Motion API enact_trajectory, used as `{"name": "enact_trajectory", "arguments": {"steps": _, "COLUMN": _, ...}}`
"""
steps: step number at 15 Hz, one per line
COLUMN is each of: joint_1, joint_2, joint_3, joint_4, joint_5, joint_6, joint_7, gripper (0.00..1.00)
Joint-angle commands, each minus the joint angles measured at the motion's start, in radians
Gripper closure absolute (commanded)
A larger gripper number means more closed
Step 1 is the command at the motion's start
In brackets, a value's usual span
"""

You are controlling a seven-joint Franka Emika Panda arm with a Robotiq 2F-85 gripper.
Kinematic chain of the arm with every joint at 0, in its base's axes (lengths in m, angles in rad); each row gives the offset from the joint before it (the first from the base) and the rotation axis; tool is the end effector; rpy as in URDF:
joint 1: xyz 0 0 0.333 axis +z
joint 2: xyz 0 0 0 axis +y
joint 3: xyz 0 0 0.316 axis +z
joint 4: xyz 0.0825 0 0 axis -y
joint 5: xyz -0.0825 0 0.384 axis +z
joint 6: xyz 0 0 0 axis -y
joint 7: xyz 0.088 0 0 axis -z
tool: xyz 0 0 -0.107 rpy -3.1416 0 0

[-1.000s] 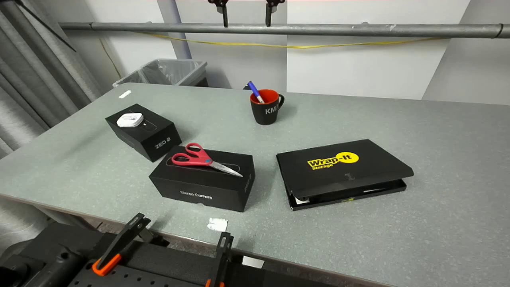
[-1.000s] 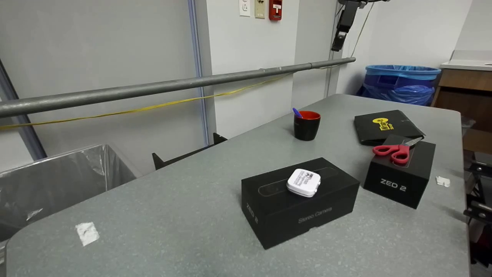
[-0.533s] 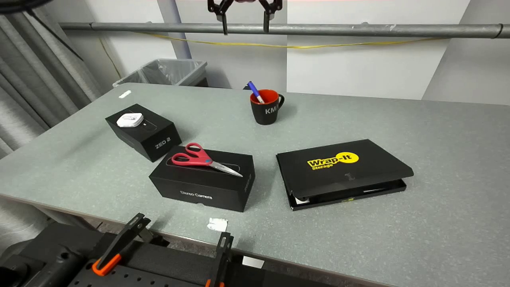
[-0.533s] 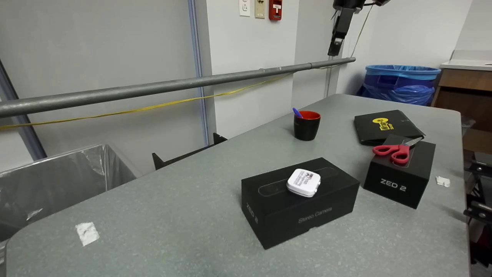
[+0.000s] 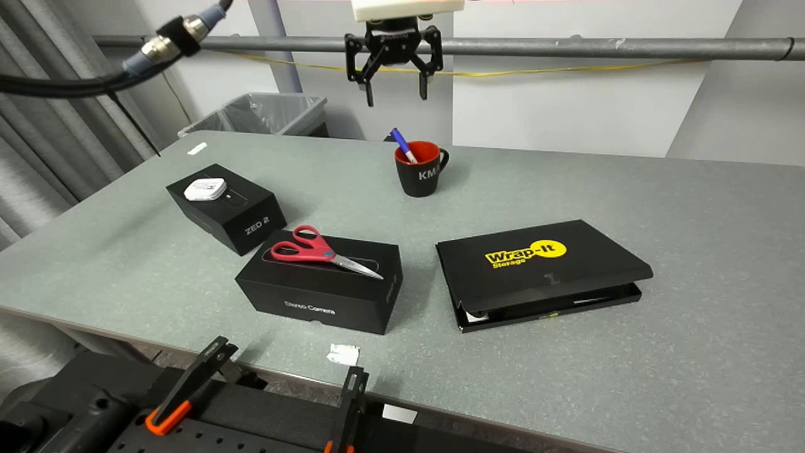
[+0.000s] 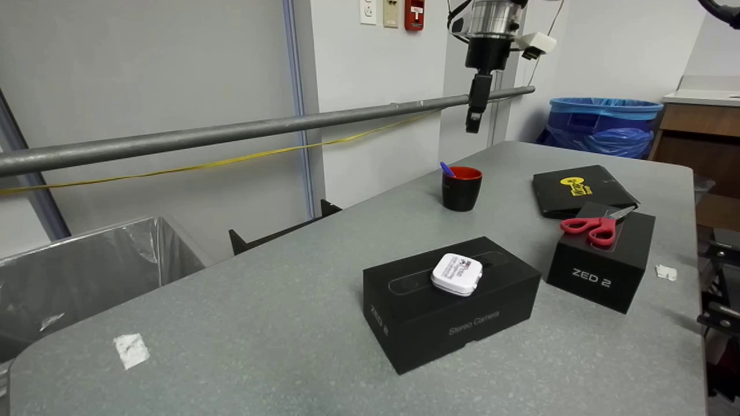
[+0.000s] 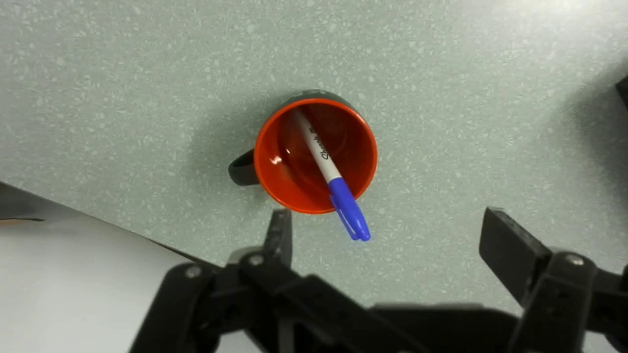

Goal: Take the blue pen out of the black mug

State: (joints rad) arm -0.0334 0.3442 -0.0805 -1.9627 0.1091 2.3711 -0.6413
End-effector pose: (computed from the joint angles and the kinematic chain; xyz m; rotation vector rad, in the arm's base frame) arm 0.6154 -0.0670 0.3055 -3.0345 -0.7060 -0.1253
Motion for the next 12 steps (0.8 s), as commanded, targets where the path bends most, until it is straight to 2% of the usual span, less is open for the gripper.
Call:
{"name": "enact_trajectory", "arguments": {"steps": 1, "joint_1": -0.046, "joint_2": 0.013, "joint_3": 0.050, "joint_4": 0.009, "joint_5": -0.023, "joint_6": -0.001, "joint_7": 0.015, "gripper": 0.00}}
{"name": "enact_trajectory", "arguments": {"steps": 6, "joint_1": -0.060, "joint_2": 0.018, "joint_3": 0.066, "joint_4": 0.014, "joint_5": -0.008, "joint_6": -0.009, "joint_7": 0.001, "gripper": 0.00}}
{"name": "enact_trajectory", "arguments": {"steps": 12, "joint_1": -0.048, "joint_2": 0.085, "joint_3": 0.083, "joint_4": 0.039, "joint_5": -0.051, "joint_6": 0.035, "joint_7": 0.032, "gripper": 0.00}}
